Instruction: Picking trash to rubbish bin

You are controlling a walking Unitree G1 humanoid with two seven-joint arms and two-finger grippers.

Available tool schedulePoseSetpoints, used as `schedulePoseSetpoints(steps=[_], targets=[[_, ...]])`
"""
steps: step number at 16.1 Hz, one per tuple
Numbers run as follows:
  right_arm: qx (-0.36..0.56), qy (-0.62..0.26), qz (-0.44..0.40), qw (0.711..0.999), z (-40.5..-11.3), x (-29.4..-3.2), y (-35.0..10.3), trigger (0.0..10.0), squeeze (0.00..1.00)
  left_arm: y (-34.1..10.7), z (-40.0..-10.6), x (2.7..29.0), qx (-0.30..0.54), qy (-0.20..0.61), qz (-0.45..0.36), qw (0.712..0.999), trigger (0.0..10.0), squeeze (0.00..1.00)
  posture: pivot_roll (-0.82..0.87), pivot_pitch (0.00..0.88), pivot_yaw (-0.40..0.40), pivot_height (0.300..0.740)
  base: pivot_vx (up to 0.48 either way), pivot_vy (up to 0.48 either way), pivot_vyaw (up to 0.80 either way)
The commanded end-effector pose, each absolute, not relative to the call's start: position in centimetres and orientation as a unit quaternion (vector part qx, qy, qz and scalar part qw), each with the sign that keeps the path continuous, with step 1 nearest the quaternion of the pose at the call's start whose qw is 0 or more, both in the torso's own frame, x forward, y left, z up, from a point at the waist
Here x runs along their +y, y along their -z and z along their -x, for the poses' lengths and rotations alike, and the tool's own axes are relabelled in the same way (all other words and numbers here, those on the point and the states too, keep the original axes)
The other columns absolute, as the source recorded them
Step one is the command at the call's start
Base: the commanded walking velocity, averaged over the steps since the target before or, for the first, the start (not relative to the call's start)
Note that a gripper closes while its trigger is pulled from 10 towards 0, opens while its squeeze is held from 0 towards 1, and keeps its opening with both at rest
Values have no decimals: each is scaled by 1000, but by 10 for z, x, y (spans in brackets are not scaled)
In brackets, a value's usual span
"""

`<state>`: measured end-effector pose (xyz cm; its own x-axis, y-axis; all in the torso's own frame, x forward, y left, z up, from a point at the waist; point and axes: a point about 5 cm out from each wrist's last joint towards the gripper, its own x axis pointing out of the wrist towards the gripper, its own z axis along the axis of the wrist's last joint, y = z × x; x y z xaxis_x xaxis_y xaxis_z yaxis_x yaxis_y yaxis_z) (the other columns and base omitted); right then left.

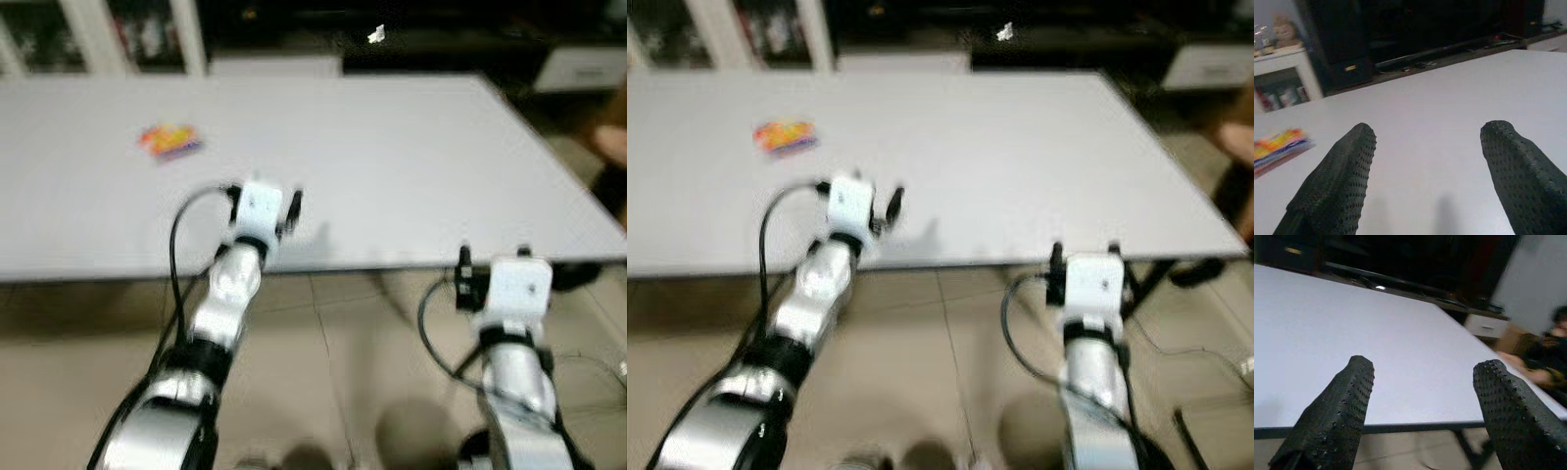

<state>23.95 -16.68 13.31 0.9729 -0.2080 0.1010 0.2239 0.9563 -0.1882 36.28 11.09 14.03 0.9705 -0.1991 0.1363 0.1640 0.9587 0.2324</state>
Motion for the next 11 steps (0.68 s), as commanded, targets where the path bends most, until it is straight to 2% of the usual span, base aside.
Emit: schedulePoseSetpoints(steps=[1, 6, 11], targets=[[-38, 111, 102, 988, -239, -169, -133, 10000, 0, -141, -364, 109, -78, 91, -104, 987, 10000, 0, 93, 67, -34, 740, 0, 0, 700], [-34, 116, 95, 988, -238, -171, -131, 10000, 0, -136, -365, 109, -54, 88, -86, 991, 10000, 0, 91, 65, -33, 740, 0, 0, 0], [-35, 115, 91, 988, -238, -169, -131, 10000, 0, -134, -366, 110, -45, 87, -86, 991, 10000, 0, 97, 67, -27, 740, 0, 418, 0]])
